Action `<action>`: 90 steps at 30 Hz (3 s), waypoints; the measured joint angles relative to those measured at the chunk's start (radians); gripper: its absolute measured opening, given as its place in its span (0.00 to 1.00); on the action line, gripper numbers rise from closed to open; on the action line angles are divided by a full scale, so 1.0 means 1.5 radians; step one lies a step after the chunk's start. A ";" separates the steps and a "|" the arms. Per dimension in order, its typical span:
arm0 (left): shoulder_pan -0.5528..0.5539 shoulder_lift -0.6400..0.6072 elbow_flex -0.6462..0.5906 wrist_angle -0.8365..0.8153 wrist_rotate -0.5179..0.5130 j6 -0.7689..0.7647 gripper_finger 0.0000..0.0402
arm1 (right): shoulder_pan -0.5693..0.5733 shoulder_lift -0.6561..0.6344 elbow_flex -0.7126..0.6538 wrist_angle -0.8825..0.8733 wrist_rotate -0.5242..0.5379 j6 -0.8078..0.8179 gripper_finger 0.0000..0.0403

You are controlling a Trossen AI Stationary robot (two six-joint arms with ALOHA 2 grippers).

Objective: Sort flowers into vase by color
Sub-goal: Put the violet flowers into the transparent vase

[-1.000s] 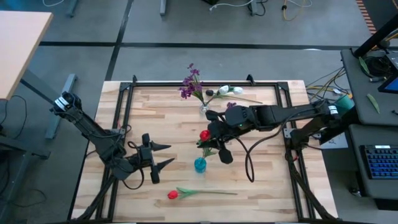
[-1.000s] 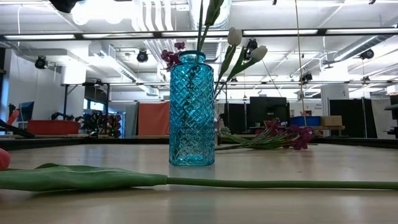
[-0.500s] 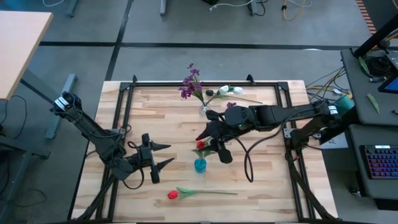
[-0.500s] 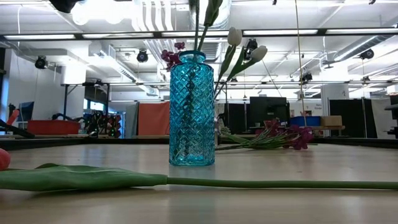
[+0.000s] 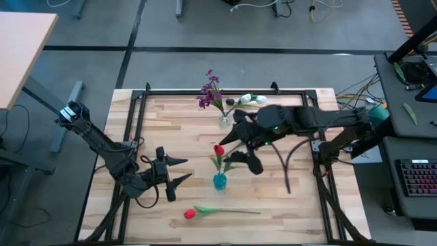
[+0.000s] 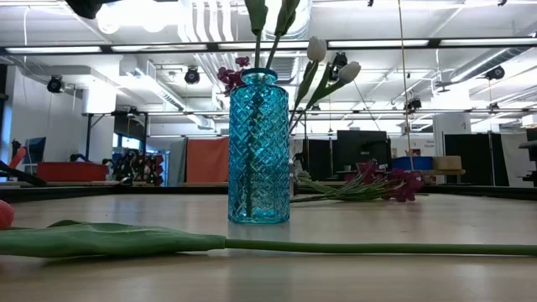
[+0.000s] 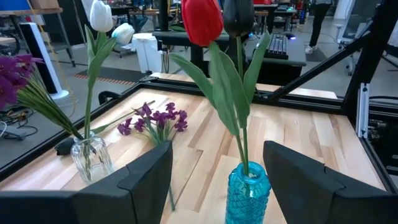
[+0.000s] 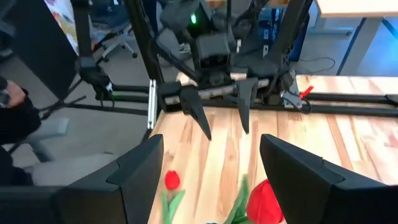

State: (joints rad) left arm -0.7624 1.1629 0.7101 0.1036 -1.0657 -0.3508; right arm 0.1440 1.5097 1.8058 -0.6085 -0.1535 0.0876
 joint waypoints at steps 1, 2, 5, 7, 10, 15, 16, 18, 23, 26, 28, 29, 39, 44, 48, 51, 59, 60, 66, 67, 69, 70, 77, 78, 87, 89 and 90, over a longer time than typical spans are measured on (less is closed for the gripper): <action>0.000 0.000 0.000 0.000 0.000 0.000 0.58 | 0.000 -0.001 0.019 -0.016 0.000 0.005 0.64; 0.000 0.000 0.000 0.000 0.000 0.000 0.58 | 0.000 -0.001 0.042 -0.039 0.000 0.008 0.64; 0.000 0.000 0.000 0.000 0.000 0.000 0.58 | 0.000 -0.002 0.109 -0.139 0.048 0.011 0.62; 0.000 0.000 0.000 0.000 0.000 0.000 0.58 | 0.000 -0.005 0.140 -0.218 0.116 0.017 0.61; 0.000 0.000 0.000 0.000 0.000 0.000 0.58 | 0.000 -0.016 0.148 -0.330 0.212 0.056 0.59; 0.000 0.000 0.000 0.000 0.000 -0.002 0.58 | 0.004 -0.049 0.068 -0.412 0.296 0.145 0.56; 0.000 0.000 0.000 0.000 0.000 -0.002 0.58 | 0.005 -0.059 0.042 -0.409 0.296 0.159 0.56; 0.000 0.000 0.000 0.000 0.000 -0.002 0.58 | 0.008 -0.080 -0.016 -0.399 0.297 0.184 0.55; 0.000 0.000 0.000 0.000 0.000 -0.004 0.58 | 0.018 -0.146 -0.184 -0.351 0.328 0.278 0.55; 0.000 0.000 0.000 0.000 0.000 -0.004 0.59 | 0.019 -0.190 -0.293 -0.311 0.352 0.351 0.55; 0.000 0.000 0.000 -0.001 0.000 -0.004 0.59 | 0.019 -0.213 -0.364 -0.287 0.366 0.419 0.55; 0.000 0.000 0.000 -0.002 0.000 -0.003 0.58 | 0.019 -0.221 -0.399 -0.270 0.374 0.451 0.55; 0.000 0.001 -0.001 -0.007 0.000 -0.002 0.59 | 0.017 -0.184 -0.702 0.152 0.406 0.572 0.50; 0.000 0.001 -0.002 -0.007 0.000 -0.002 0.59 | 0.007 -0.101 -0.767 0.424 0.487 0.510 0.44; 0.000 0.001 -0.002 -0.007 0.001 -0.002 0.59 | -0.015 -0.037 -0.772 0.455 0.525 0.509 0.39; 0.000 0.001 -0.003 -0.008 0.001 0.000 0.59 | -0.029 0.016 -0.772 0.505 0.542 0.509 0.34; 0.000 0.006 -0.004 -0.011 0.001 0.001 0.59 | -0.056 0.127 -0.772 0.596 0.524 0.518 0.24; 0.000 0.008 -0.004 -0.012 0.001 0.001 0.59 | -0.057 0.137 -0.772 0.604 0.523 0.520 0.23; 0.004 0.017 -0.004 -0.011 0.000 0.006 0.59 | -0.061 0.157 -0.771 0.615 0.516 0.510 0.17; 0.004 0.017 -0.004 -0.011 0.000 0.006 0.59 | -0.061 0.154 -0.771 0.606 0.504 0.506 0.16; 0.005 0.017 -0.004 -0.011 -0.001 0.006 0.59 | -0.061 0.136 -0.770 0.570 0.465 0.499 0.14; 0.005 0.017 -0.004 -0.011 -0.005 0.006 0.59 | -0.061 0.123 -0.770 0.542 0.447 0.491 0.13; 0.006 0.017 -0.004 -0.012 -0.034 0.006 0.59 | -0.060 -0.050 -0.773 0.245 0.298 0.405 0.11; 0.006 0.017 -0.004 -0.012 -0.034 0.006 0.59 | -0.060 -0.081 -0.772 0.200 0.276 0.402 0.11; 0.007 0.017 -0.004 -0.012 -0.034 0.006 0.59 | -0.041 -0.324 -0.773 -0.039 0.239 0.645 0.11; 0.008 0.017 -0.004 -0.012 -0.034 0.006 0.59 | -0.035 -0.337 -0.774 -0.019 0.256 0.683 0.11; 0.008 0.017 -0.004 -0.012 -0.034 0.006 0.59 | -0.030 -0.335 -0.774 -0.008 0.276 0.688 0.11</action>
State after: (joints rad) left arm -0.7498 1.1885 0.7040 0.0858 -1.1172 -0.3414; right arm 0.0987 1.0073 0.6449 -0.6198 0.2604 1.1189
